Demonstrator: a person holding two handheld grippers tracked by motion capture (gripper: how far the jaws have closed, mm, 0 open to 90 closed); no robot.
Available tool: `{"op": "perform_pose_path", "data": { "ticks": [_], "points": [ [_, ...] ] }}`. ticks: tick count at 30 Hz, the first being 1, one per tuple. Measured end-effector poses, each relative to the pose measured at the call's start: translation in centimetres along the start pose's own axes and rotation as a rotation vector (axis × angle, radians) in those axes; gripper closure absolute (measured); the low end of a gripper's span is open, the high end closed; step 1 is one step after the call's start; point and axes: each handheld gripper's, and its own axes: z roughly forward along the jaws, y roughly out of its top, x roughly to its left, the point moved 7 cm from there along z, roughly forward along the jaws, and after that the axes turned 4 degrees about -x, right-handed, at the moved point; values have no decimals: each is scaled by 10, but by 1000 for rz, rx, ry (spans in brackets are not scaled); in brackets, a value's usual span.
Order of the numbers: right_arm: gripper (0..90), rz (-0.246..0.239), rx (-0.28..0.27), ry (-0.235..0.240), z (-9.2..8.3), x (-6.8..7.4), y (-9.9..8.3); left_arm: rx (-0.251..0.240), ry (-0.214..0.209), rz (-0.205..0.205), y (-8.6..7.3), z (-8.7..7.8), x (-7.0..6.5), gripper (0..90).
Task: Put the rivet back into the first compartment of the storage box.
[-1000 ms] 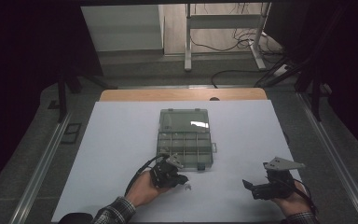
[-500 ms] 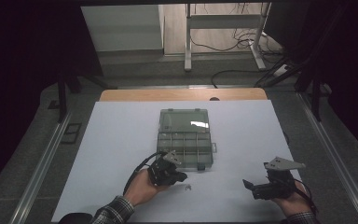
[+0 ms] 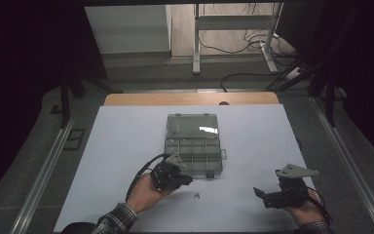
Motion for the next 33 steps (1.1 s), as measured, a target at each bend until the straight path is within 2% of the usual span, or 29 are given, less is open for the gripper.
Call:
{"op": "perform_pose_path", "data": {
  "ticks": [8,24,33],
  "points": [
    [0,2,-1,-4,0,-1,0,-9,16,8,6,-7,5,888],
    [0,7,-4,-10,-1,-2,0,-16,65,-33,14,-17,22,888],
    [0,9,-5,-11,-1,-2,0,-28,99,-49,18,-27,38,890]
  ]
}}
